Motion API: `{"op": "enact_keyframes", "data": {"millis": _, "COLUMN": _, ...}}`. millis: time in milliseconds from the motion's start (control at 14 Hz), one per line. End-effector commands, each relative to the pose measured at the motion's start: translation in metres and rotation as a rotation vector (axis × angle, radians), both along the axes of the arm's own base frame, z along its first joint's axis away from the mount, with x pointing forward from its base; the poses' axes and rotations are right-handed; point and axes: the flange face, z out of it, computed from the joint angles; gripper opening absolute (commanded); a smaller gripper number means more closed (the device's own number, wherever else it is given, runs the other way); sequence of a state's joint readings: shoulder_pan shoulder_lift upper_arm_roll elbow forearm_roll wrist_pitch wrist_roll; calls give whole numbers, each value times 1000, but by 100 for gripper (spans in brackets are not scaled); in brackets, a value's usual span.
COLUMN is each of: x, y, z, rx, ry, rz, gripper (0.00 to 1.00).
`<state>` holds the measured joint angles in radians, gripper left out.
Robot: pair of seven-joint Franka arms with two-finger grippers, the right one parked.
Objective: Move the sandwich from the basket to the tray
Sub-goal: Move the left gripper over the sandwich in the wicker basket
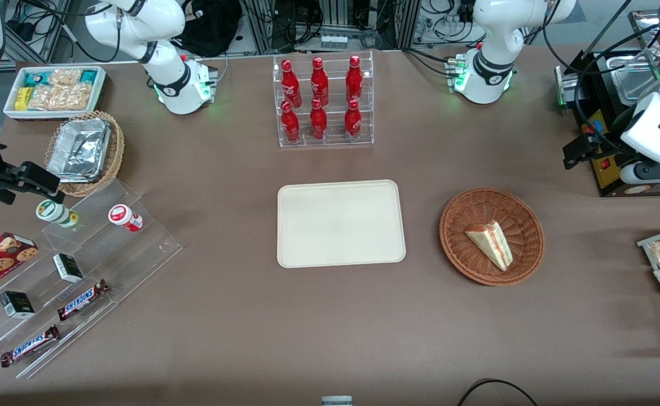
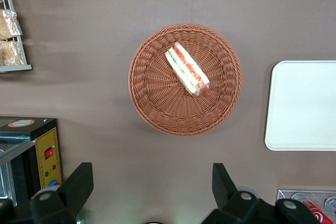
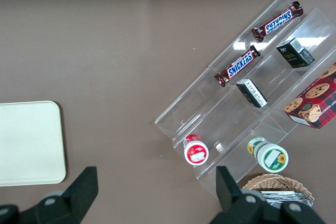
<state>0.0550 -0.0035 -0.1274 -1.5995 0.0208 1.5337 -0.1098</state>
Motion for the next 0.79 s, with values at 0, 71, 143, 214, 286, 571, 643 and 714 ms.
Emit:
{"op": "enact_keyframes", "data": {"millis": 0, "x": 3, "y": -4, "z": 6, "rx": -11, "ry": -5, "rz": 9, "gripper": 100}}
{"op": "enact_keyframes", "data": {"millis": 71, "x": 6, "y": -4, "z": 3, "rx": -12, "ry": -2, "rz": 9, "gripper": 100}}
{"op": "enact_keyframes", "data": {"millis": 143, "x": 7, "y": -4, "z": -2, "rx": -13, "ry": 12, "rz": 6, "gripper": 100}}
{"op": "enact_keyframes", "data": {"millis": 214, "x": 9, "y": -5, "z": -13, "rx": -13, "ry": 36, "rz": 5, "gripper": 100}}
{"op": "enact_keyframes", "data": {"millis": 286, "x": 14, "y": -6, "z": -28, "rx": -12, "ry": 70, "rz": 6, "gripper": 100}}
{"op": "enact_keyframes", "data": {"millis": 571, "x": 17, "y": -21, "z": -78, "rx": 7, "ry": 78, "rz": 78, "gripper": 100}}
{"op": "enact_keyframes", "data": {"millis": 643, "x": 17, "y": -30, "z": -91, "rx": 8, "ry": 57, "rz": 117, "gripper": 100}}
{"op": "enact_keyframes", "data": {"millis": 714, "x": 16, "y": -41, "z": -104, "rx": 17, "ry": 49, "rz": 176, "gripper": 100}}
